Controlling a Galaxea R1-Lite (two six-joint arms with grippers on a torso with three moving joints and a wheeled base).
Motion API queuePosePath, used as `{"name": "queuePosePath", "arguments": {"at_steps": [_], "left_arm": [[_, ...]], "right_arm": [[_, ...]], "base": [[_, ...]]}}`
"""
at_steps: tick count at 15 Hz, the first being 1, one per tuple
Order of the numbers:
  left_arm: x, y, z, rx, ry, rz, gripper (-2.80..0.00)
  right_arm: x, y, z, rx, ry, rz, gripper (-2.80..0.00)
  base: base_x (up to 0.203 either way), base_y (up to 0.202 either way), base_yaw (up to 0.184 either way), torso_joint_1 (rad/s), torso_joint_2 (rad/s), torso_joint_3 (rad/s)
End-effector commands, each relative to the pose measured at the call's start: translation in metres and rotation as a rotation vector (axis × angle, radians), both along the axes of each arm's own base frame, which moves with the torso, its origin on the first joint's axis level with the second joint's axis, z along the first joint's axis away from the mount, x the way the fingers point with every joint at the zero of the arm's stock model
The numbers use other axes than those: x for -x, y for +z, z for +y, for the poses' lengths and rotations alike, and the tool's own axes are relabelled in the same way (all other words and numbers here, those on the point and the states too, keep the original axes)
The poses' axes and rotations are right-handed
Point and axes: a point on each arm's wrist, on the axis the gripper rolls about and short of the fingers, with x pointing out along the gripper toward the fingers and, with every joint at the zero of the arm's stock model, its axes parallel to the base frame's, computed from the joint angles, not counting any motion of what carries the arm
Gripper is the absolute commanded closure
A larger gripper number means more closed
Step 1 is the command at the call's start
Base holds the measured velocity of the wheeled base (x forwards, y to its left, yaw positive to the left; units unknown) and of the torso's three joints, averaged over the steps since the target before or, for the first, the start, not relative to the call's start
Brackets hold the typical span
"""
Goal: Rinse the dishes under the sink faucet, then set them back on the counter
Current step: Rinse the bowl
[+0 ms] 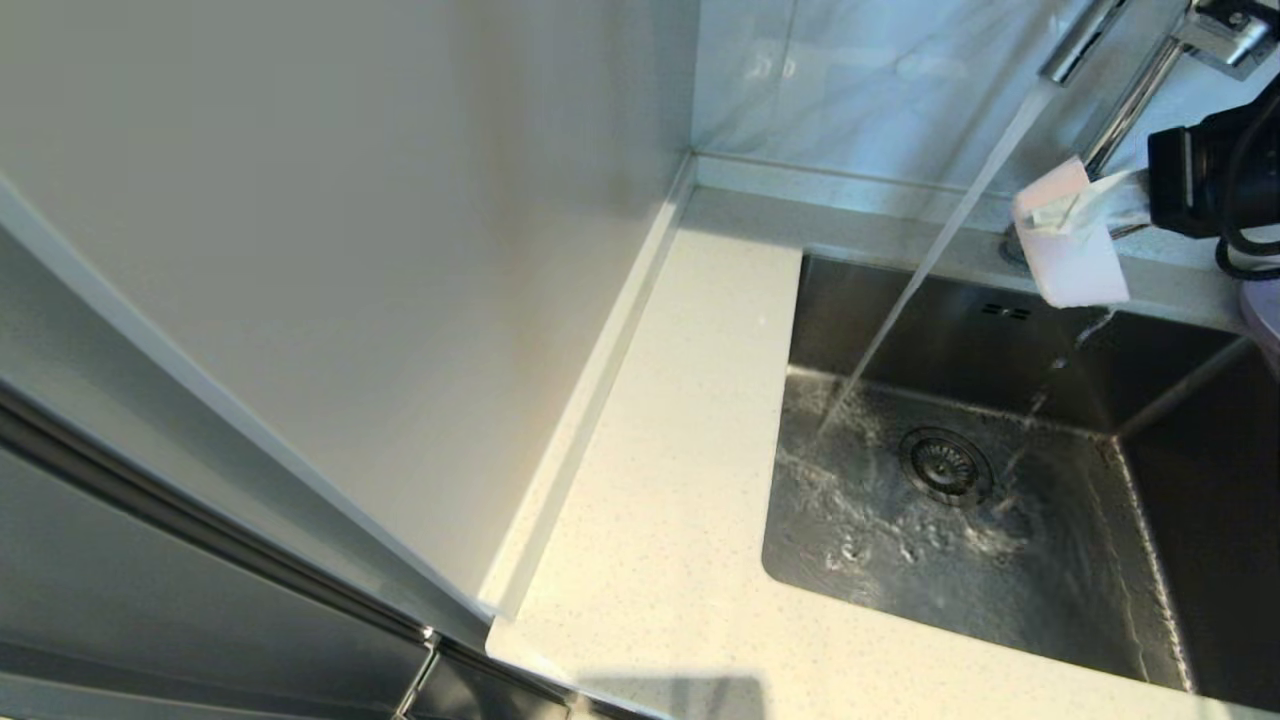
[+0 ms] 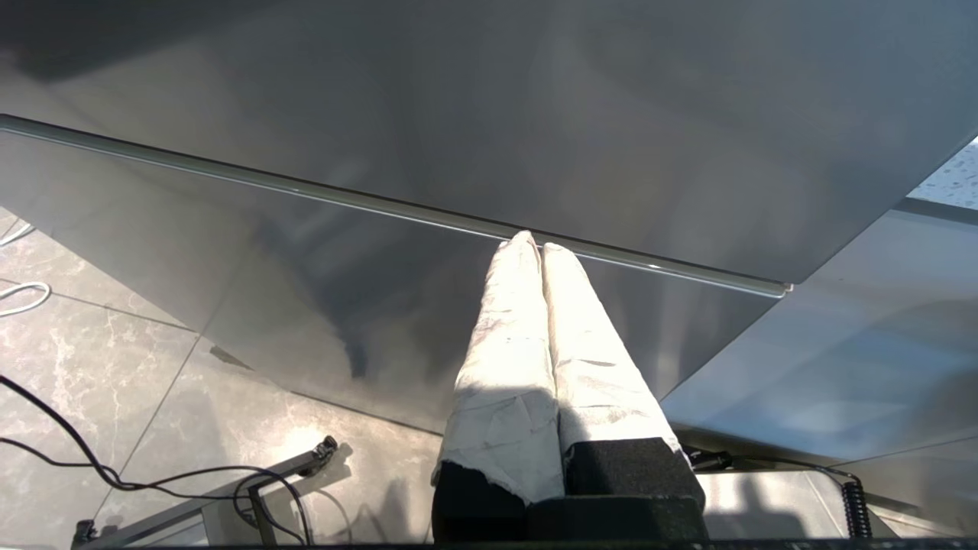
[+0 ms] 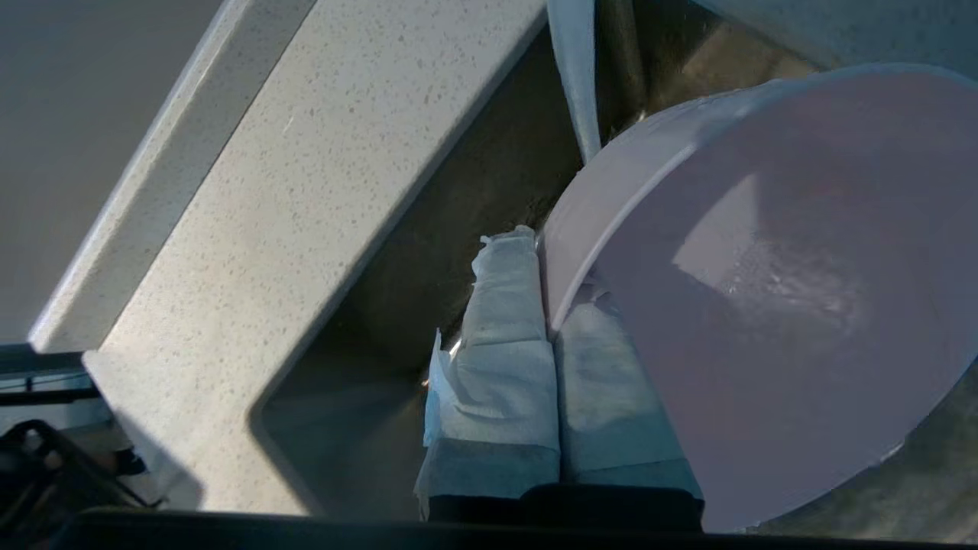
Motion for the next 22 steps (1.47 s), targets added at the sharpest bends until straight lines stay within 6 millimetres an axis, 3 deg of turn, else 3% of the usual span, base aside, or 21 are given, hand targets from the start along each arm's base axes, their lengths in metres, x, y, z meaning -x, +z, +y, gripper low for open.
{"name": "queuePosePath", "arguments": {"at_steps": [1, 10, 18, 22], "left_arm": [[0.0, 0.0, 0.0, 0.0, 0.0, 0.0, 0.0], [0.0, 0.0, 0.0, 0.001, 0.0, 0.0, 0.0], [0.0, 0.0, 0.0, 0.0, 0.0, 0.0, 0.0], [0.0, 0.0, 0.0, 0.0, 0.0, 0.0, 0.0]], "right_arm": [[0.008, 0.0, -0.006, -0.017, -0.002, 0.038, 0.0], [0.045, -0.01, -0.003, -0.063, -0.005, 0.299, 0.0], [0.053, -0.005, -0.006, -0.269, -0.057, 0.402, 0.0], [0.041, -0.012, -0.007, -0.42, -0.148, 0.532, 0.0]], "base": [[0.0, 0.0, 0.0, 0.0, 0.0, 0.0], [0.0, 0.0, 0.0, 0.0, 0.0, 0.0], [0.0, 0.0, 0.0, 0.0, 0.0, 0.0], [0.0, 0.0, 0.0, 0.0, 0.0, 0.0]]}}
